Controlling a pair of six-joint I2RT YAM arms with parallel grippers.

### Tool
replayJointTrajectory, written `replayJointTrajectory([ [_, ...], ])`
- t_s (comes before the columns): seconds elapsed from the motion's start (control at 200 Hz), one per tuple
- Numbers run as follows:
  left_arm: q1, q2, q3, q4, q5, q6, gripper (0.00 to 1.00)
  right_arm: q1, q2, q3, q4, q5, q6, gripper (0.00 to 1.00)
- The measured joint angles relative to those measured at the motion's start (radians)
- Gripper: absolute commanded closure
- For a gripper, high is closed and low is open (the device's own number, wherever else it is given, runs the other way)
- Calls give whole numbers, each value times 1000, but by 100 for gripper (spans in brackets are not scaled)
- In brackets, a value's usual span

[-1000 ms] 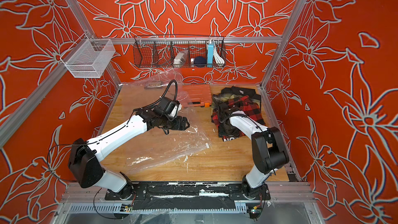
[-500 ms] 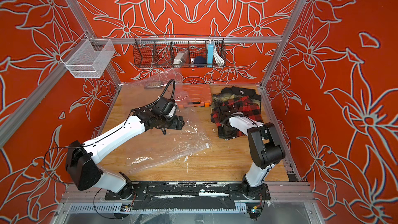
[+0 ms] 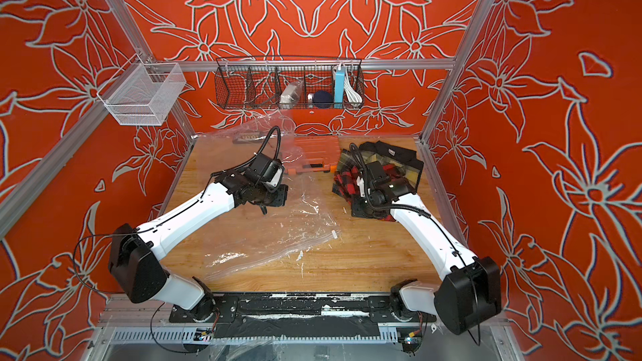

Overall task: Place the folded shirt into the vacuum bag
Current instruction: Move the shirt at the center of the board, then pick up the shirt from the center of the board.

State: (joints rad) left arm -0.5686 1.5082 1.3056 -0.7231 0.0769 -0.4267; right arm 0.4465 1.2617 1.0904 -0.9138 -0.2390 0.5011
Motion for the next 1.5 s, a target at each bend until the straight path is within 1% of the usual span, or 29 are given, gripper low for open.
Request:
replayJointTrajectory([
  [0.16,35,-26,-39,27,86,-2,100,134,-20,-56,51,-32,128,100],
  [0.2,47,-35,-55,38,112,-5,94,161,-13,-77,79,-38,163,100],
  [0.24,58,-41,-74,50,138,-12,90,188,6,-93,113,-44,197,100],
  [0.285,74,-47,-101,69,172,-23,86,215,36,-109,160,-51,231,100],
  [0.375,108,-51,-163,108,231,-53,82,258,123,-131,271,-53,298,100],
  [0.49,135,-48,-201,126,282,-92,69,285,235,-134,388,-77,351,99],
  [0.55,136,-42,-203,142,307,-105,61,290,278,-127,417,-94,360,92],
  [0.575,136,-39,-203,149,316,-112,58,290,293,-122,423,-103,362,87],
  [0.635,136,-27,-203,167,336,-130,52,290,315,-107,426,-124,352,65],
  [0.701,136,-12,-203,180,352,-145,46,286,318,-83,416,-155,330,49],
  [0.736,136,-4,-203,186,357,-150,44,282,312,-68,406,-170,315,43],
  [0.801,136,6,-203,192,365,-158,42,268,290,-43,383,-202,282,35],
  [0.846,136,11,-203,193,370,-159,41,245,255,-35,355,-225,266,31],
  [0.906,136,16,-203,195,374,-162,40,201,204,-31,307,-238,233,31],
  [1.006,135,29,-200,195,381,-166,35,79,116,-25,198,-224,184,27],
  [1.051,134,42,-195,195,383,-166,33,9,85,-26,146,-199,167,22],
  [1.121,126,68,-189,199,388,-171,28,-98,45,-35,84,-149,141,7],
  [1.151,120,76,-189,202,389,-174,27,-151,25,-46,61,-119,128,3],
  [1.256,89,109,-187,209,393,-184,25,-298,-20,-82,2,-27,91,2],
  [1.326,72,139,-167,209,395,-189,25,-361,-21,-108,-4,19,80,2],
  [1.431,52,193,-111,209,394,-195,30,-401,23,-146,10,48,65,2],
  [1.501,36,220,-61,190,366,-185,33,-410,64,-170,33,56,56,2],
])
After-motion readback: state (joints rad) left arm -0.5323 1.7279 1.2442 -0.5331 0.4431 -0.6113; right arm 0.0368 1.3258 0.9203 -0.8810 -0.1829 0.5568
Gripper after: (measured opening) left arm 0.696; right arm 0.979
